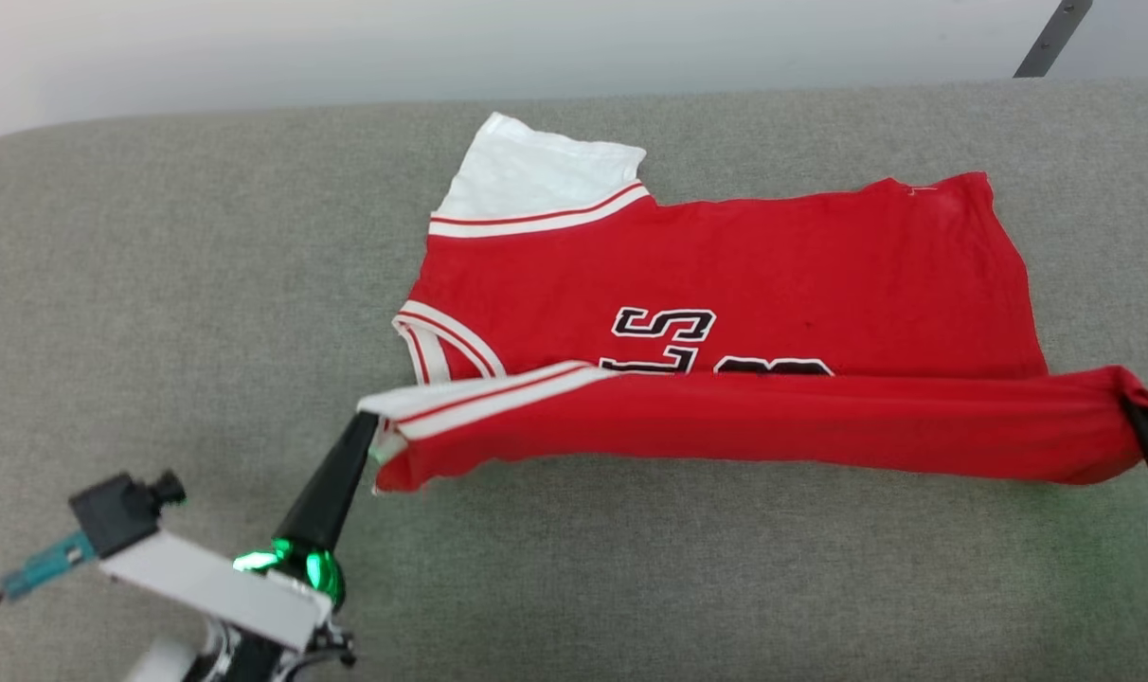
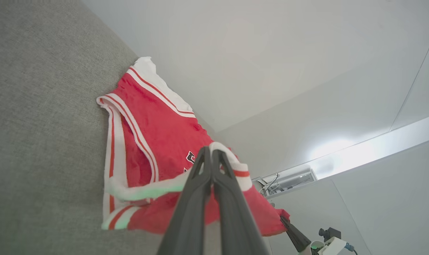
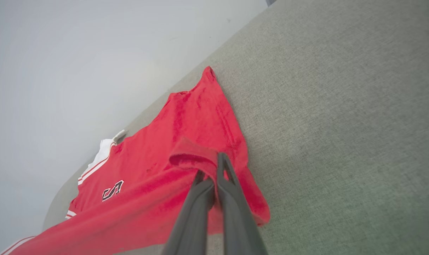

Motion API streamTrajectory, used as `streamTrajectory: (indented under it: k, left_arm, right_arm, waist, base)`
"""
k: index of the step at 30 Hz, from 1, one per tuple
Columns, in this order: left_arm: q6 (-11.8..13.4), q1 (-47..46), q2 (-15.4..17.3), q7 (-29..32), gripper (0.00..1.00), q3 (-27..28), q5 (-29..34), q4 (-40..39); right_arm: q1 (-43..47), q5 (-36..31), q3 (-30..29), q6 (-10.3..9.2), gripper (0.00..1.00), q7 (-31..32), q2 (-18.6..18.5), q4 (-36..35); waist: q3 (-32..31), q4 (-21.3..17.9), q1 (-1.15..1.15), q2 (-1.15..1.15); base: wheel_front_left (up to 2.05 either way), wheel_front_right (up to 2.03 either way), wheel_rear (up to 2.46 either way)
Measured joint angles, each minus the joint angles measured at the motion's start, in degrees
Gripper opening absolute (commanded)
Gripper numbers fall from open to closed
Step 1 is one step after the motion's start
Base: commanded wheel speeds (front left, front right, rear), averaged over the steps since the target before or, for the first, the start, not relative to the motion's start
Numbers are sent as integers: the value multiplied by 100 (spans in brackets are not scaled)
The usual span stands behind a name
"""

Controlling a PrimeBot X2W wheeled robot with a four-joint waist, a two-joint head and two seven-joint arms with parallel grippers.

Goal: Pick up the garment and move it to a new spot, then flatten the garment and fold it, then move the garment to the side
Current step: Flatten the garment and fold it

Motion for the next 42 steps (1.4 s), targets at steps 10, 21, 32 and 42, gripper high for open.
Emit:
streamTrajectory:
  k: [10, 21, 32, 42]
  left_arm:
    - [-1, -848, -160, -9, 0, -321, 100, 1507]
    - [-8, -1262, -269, -319, 0, -846, 524, 2810]
    - [-9, -1539, -233, -437, 0, -1090, 710, 3071]
    - [-9, -1775, -248, -464, 0, -1092, 886, 3252]
  right_arm:
    - [-556, -175, 237, 1, 0, -573, -16, 1268]
    - [-1003, -287, 999, 1, 0, -1391, -225, 2668]
    - [-1324, 152, 1515, 2, 0, -2104, -552, 3133]
    - [-1669, 416, 2005, 2, 0, -2579, -664, 3602]
  waist:
    - [70, -21, 0, 0]
    - [137, -137, 0, 0]
    - [210, -103, 0, 0]
    - [301, -70, 0, 0]
  base:
    - [0, 0, 0]
    - [0, 0, 0]
    - [0, 0, 0]
    - [0, 0, 0]
